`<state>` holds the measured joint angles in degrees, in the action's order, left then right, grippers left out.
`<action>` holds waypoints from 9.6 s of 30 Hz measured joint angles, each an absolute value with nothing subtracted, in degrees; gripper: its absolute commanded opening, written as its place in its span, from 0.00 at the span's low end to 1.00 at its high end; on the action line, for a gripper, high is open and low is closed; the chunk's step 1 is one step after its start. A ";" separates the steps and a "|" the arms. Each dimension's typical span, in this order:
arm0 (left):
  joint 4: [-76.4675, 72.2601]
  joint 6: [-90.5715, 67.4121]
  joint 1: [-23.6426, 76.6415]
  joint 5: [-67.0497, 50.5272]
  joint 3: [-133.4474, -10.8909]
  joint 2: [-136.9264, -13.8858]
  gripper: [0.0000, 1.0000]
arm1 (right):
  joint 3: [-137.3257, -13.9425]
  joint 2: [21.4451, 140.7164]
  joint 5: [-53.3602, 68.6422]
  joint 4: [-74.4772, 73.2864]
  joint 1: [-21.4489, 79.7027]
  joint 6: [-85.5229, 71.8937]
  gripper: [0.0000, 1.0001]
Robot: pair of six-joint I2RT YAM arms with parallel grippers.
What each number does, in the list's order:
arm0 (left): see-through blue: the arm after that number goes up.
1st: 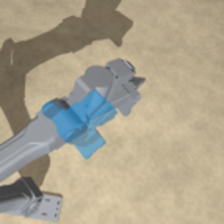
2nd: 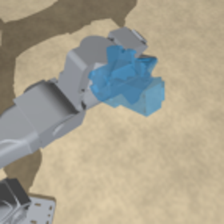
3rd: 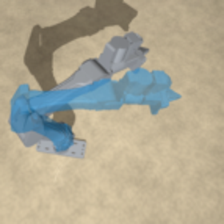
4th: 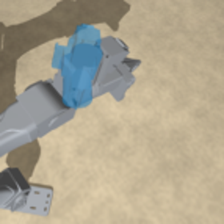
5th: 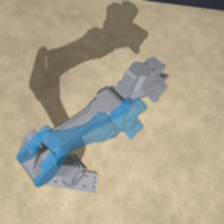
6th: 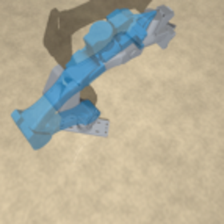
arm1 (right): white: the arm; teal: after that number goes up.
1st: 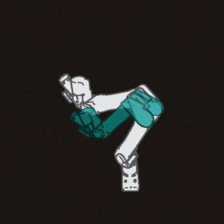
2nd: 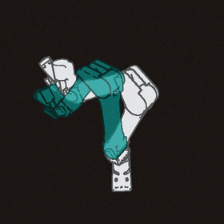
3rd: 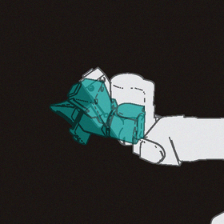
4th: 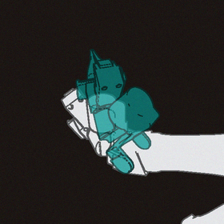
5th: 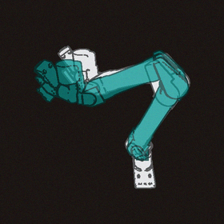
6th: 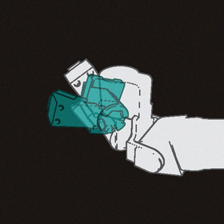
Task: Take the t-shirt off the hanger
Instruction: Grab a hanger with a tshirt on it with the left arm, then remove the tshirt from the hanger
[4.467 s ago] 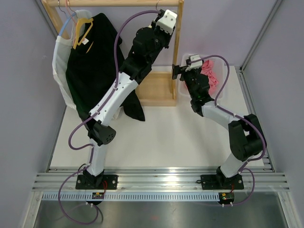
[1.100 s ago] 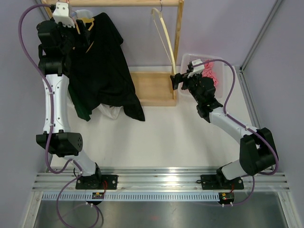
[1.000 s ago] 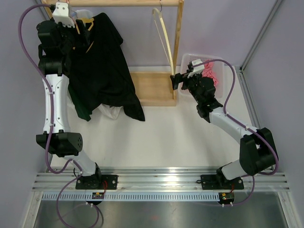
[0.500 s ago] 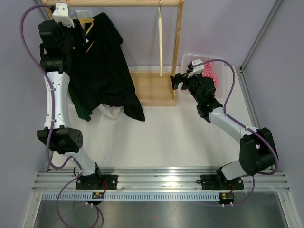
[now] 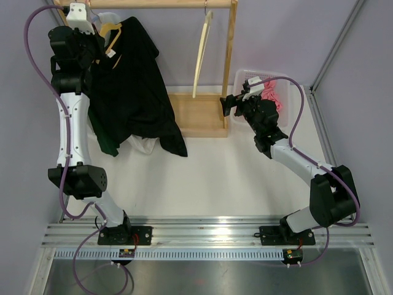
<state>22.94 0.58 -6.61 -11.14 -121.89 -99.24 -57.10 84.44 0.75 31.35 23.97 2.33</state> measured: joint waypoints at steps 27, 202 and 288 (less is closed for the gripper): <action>22.85 -3.03 -5.74 -14.24 -125.01 -100.90 0.00 | -57.10 84.44 0.75 30.28 23.97 2.59 0.99; -2.33 -4.10 1.56 -34.15 -37.80 -37.17 0.00 | -65.12 106.50 0.23 51.40 49.91 -20.18 0.71; 14.09 12.25 13.30 -39.44 -43.81 -41.32 0.00 | -49.43 80.16 -6.63 29.61 38.83 -13.65 0.00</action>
<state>14.09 12.25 13.30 -39.44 -43.81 -41.32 -49.43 80.16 -6.63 29.61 38.83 -13.65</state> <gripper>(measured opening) 0.057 0.011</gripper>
